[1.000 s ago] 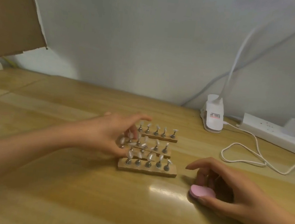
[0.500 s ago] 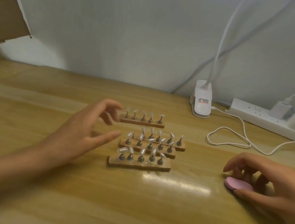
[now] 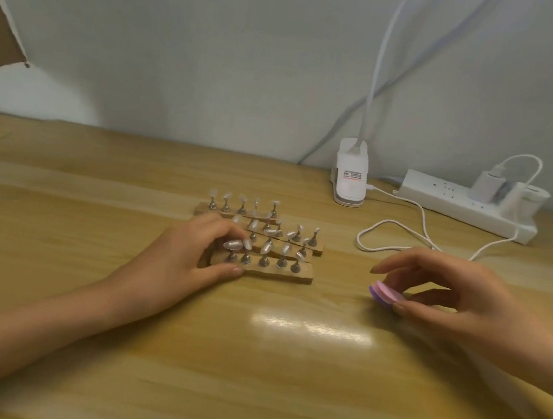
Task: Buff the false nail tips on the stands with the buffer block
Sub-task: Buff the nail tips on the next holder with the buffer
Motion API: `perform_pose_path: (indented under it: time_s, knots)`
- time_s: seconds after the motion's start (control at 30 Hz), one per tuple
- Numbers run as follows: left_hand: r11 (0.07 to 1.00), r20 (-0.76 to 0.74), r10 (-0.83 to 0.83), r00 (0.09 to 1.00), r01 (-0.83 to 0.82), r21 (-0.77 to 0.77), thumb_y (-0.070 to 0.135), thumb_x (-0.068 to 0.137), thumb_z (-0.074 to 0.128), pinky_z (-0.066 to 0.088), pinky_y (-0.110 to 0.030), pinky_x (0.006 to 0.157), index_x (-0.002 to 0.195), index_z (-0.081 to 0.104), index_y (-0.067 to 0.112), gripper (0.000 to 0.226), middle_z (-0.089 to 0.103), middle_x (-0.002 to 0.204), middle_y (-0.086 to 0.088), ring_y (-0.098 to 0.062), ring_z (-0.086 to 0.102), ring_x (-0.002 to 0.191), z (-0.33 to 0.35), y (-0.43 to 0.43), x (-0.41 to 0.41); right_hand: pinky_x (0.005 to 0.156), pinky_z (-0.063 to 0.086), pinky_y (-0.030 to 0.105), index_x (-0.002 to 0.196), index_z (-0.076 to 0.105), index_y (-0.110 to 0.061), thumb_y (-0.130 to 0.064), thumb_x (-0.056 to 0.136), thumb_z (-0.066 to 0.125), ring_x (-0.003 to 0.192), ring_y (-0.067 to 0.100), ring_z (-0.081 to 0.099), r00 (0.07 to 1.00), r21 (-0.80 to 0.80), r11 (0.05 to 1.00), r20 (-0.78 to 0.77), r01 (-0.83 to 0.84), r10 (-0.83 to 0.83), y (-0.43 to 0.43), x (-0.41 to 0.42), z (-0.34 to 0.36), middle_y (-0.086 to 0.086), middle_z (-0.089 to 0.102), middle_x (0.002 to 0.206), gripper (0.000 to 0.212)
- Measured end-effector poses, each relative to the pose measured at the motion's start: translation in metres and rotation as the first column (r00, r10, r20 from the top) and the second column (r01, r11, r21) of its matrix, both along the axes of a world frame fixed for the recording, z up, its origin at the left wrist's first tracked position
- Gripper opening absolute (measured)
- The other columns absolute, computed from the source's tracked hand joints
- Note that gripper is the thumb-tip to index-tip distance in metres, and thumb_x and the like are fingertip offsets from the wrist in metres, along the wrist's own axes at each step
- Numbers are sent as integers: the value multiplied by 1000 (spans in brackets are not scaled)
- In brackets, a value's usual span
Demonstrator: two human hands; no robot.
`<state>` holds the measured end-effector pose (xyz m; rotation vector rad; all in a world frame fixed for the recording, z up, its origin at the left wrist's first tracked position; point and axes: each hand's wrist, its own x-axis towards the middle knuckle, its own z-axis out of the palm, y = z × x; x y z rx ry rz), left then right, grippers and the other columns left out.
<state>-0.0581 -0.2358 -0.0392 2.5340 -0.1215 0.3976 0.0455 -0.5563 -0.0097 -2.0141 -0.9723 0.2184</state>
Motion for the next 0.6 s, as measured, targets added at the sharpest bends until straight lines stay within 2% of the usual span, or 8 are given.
perform_pose_path:
  time_s: [0.1, 0.17, 0.23, 0.37, 0.5, 0.6]
  knots:
    - [999, 14, 32, 999, -31, -29, 23, 78, 82, 41, -5, 78, 97, 64, 38, 30, 65, 99, 16, 2, 59, 96, 1, -2, 5, 81, 60, 28, 100, 74, -38, -55, 73, 77, 96, 13, 72, 992, 12, 1000, -123, -4, 6, -12, 2, 2, -2, 75, 102, 32]
    - [995, -1, 17, 1000, -17, -97, 19, 73, 86, 44, -5, 74, 86, 67, 37, 30, 68, 92, 16, 0, 63, 92, 4, -8, 4, 78, 61, 28, 99, 76, -31, -42, 72, 83, 98, 18, 73, 938, 71, 997, -347, 18, 8, -19, 3, 1, 1, 74, 103, 30]
    - [988, -25, -42, 999, 38, -150, 20, 69, 88, 46, -6, 71, 85, 66, 39, 32, 69, 92, 19, -2, 65, 89, 8, -21, 0, 76, 61, 28, 102, 75, -25, -27, 77, 85, 98, 26, 74, 861, 113, 993, -509, 43, 21, -22, 2, -2, 7, 72, 105, 27]
    - [966, -95, -184, 978, 162, -200, 35, 68, 85, 52, -25, 74, 90, 66, 39, 29, 68, 93, 19, -10, 65, 88, 11, -62, 2, 70, 62, 27, 104, 74, -21, -23, 75, 74, 93, 30, 76, 777, 174, 982, -628, 74, 53, -20, 4, -4, 13, 73, 105, 29]
    - [942, -143, -257, 956, 215, -258, 25, 69, 89, 49, -18, 73, 86, 69, 30, 27, 68, 91, 19, -5, 62, 82, 10, -90, 16, 54, 59, 22, 114, 71, -12, -14, 79, 68, 81, 23, 76, 685, 274, 947, -723, 167, 88, -18, 10, -5, 16, 74, 112, 35]
    - [910, -171, -272, 947, 195, -367, 23, 69, 89, 50, -18, 72, 85, 73, 27, 23, 71, 87, 16, -6, 63, 79, 9, -89, 18, 53, 57, 20, 113, 74, -13, -17, 78, 76, 79, 19, 74, 668, 320, 934, -732, 160, 136, -21, 16, -9, 15, 73, 114, 35]
